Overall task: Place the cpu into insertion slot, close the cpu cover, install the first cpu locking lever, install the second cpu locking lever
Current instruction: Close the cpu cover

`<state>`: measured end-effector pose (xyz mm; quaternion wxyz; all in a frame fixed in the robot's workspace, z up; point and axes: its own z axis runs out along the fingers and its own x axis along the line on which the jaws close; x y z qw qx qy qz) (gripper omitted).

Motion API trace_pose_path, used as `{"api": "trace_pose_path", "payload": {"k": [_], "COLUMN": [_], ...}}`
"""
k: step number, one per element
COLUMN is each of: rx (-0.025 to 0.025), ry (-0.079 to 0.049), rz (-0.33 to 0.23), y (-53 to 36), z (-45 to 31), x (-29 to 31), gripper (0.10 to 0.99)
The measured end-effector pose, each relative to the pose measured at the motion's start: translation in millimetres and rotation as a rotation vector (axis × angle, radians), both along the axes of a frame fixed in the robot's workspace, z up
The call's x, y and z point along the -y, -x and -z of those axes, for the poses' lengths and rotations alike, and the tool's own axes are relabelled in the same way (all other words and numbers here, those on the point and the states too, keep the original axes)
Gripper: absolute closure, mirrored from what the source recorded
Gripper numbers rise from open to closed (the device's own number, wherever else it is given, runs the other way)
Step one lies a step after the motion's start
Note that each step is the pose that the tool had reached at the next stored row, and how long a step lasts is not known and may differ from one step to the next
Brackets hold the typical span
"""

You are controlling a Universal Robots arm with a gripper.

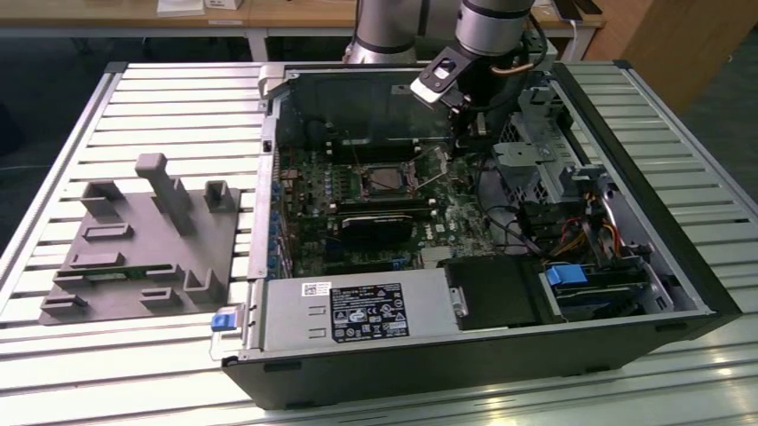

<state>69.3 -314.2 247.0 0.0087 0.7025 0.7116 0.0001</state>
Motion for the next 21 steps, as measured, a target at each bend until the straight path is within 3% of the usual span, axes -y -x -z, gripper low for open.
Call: {"api": "trace_pose_path", "payload": {"k": [12, 21], "rx": [-0.0034, -0.0034], "ry": [0.0, 0.0], "rz": [0.004, 0.004], "y": [-0.9, 12.5], "z": [6.6, 7.1], "x": [-1.2, -1.2], "gripper": [0.98, 0.98]}}
